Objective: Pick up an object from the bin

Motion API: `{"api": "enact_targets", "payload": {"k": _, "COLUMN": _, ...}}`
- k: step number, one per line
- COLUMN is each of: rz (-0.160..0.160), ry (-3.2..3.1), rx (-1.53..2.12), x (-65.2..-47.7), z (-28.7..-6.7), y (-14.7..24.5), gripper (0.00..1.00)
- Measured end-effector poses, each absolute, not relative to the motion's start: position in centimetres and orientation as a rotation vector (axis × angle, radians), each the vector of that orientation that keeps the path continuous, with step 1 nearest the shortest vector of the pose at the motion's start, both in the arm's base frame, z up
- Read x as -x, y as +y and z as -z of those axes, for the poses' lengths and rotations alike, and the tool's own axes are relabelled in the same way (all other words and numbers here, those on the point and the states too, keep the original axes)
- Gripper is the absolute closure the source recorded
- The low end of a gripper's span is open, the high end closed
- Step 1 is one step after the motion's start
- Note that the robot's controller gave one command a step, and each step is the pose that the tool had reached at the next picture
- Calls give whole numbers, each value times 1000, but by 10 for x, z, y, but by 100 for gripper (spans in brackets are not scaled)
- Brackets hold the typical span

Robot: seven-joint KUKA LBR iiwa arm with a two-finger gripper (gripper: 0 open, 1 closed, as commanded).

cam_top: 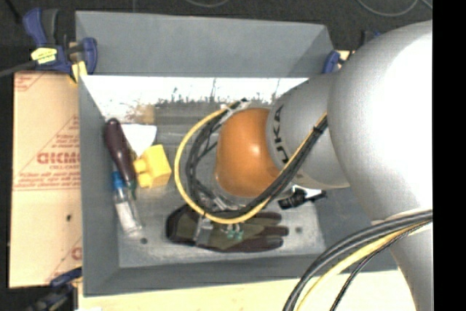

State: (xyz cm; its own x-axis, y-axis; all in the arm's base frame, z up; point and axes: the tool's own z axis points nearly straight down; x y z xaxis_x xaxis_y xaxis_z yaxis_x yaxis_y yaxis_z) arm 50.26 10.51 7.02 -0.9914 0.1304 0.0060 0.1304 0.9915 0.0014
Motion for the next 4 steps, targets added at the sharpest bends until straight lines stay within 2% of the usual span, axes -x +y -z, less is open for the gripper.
{"api": "enact_targets", "payload": {"k": 2, "rz": 6, "ry": -3134, "rx": 203, "x": -499, "z": -86, "y": 101, "gripper": 100}}
{"api": "enact_targets", "payload": {"k": 4, "rz": 6, "ry": -3133, "rx": 221, "x": -495, "z": -152, "y": 91, "gripper": 100}}
